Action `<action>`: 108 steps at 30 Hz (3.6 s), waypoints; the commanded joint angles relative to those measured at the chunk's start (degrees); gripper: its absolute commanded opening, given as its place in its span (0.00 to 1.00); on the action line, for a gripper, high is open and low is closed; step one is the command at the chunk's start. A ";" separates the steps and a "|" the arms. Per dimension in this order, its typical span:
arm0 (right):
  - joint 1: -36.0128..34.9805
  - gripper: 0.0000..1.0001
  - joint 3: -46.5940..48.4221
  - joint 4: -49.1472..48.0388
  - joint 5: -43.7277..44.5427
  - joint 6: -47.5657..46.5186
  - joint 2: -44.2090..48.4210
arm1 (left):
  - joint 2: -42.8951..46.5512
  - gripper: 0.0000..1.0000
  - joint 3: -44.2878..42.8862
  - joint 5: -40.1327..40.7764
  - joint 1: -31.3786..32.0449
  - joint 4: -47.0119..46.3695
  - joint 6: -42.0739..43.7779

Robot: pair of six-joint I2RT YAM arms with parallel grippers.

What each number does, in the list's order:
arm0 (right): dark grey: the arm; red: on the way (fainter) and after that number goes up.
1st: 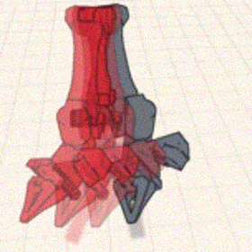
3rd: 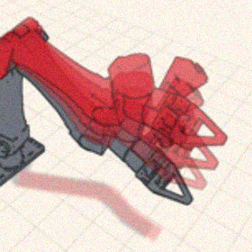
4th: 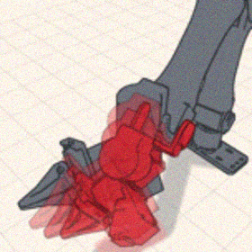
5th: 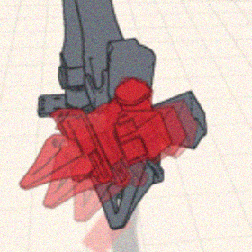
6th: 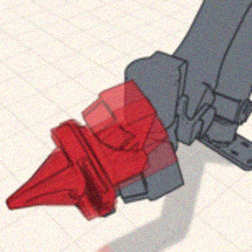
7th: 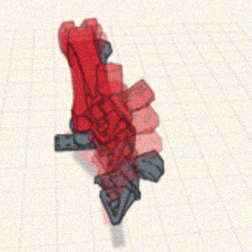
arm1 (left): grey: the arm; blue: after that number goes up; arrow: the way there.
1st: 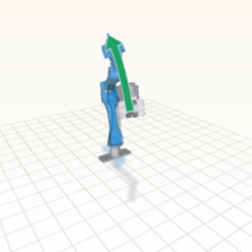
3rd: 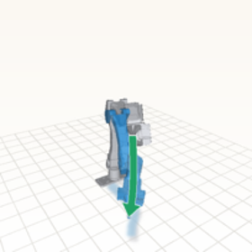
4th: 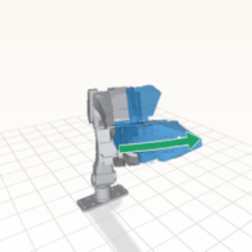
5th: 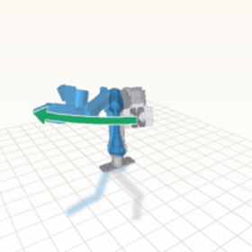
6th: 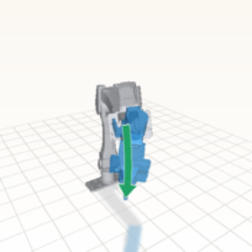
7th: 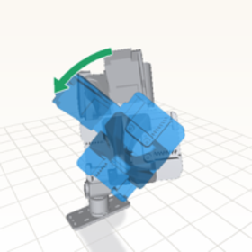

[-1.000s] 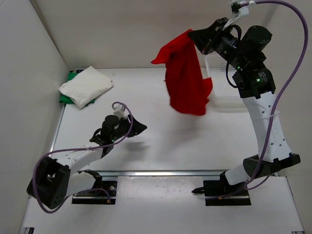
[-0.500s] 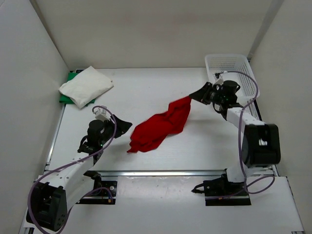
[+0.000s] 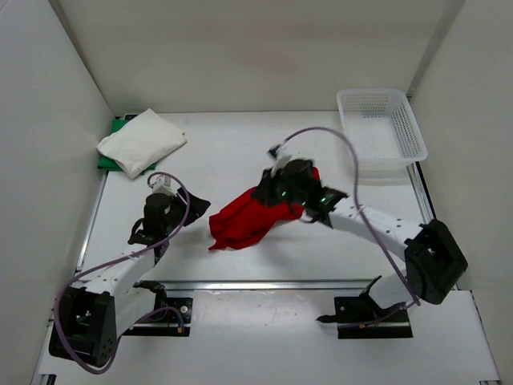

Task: Fold and stack the t-shirts
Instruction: Flatten out the tshirt

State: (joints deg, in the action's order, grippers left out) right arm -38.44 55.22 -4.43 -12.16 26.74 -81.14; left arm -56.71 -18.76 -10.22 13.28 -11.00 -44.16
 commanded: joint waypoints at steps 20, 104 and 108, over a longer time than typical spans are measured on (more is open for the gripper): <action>-13.86 0.53 -0.82 3.30 9.88 9.47 -14.74 | -13.16 0.53 -4.00 1.52 8.17 0.55 5.67; 16.00 0.00 14.25 32.40 2.90 -3.46 29.03 | -5.06 0.01 -44.25 -11.32 -13.28 20.15 6.28; 29.90 0.00 1.58 21.25 -11.12 -0.03 22.89 | -15.25 0.02 -45.04 -8.59 -11.70 18.74 8.47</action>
State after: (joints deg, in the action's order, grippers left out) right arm -13.41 63.88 22.87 -15.42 24.75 -52.05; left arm -64.84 -62.70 -21.12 0.73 5.98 -38.35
